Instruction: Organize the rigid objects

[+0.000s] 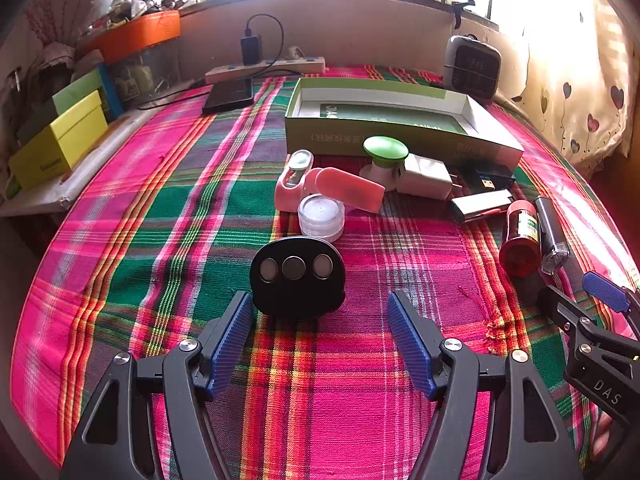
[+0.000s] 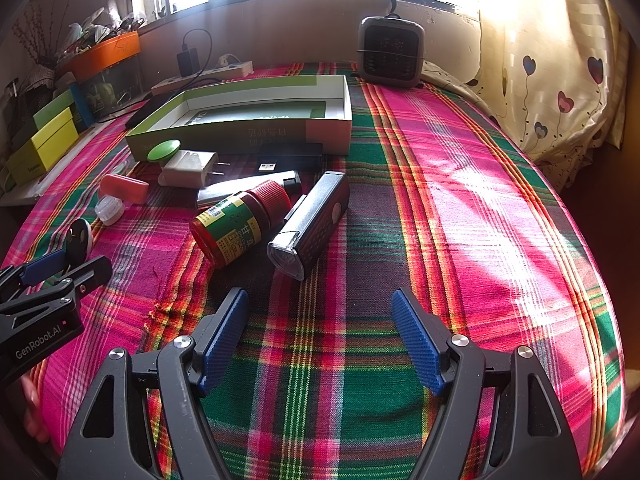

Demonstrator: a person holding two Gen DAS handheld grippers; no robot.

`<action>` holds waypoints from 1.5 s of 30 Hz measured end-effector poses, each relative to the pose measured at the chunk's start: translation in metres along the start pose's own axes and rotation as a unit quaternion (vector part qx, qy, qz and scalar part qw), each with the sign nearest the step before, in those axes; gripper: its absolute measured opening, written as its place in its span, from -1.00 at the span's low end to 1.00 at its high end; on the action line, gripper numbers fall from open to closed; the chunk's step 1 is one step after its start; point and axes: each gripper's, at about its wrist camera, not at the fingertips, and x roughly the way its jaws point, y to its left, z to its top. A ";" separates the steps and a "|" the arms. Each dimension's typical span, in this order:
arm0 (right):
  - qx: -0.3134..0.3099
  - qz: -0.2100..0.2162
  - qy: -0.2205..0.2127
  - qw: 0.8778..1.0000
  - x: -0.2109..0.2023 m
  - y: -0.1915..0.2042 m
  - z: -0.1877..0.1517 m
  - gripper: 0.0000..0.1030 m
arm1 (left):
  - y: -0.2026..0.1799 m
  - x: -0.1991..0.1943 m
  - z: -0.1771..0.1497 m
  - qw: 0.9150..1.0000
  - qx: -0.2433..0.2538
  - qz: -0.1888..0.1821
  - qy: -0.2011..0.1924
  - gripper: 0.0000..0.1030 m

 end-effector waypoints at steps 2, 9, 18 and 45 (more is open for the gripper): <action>0.000 0.000 0.000 1.000 0.000 0.000 0.000 0.44 | 0.000 0.000 0.000 1.000 0.000 0.000 0.000 0.34; 0.000 0.000 0.000 1.000 0.000 0.000 0.000 0.44 | 0.000 0.000 0.000 1.000 0.000 0.000 0.000 0.34; 0.000 0.000 0.000 1.000 0.000 0.000 0.000 0.44 | 0.000 0.000 0.000 1.000 0.000 0.000 0.000 0.34; 0.043 0.049 -0.007 0.998 -0.008 -0.019 0.011 0.44 | 0.030 -0.013 0.004 0.997 -0.019 -0.077 0.001 0.33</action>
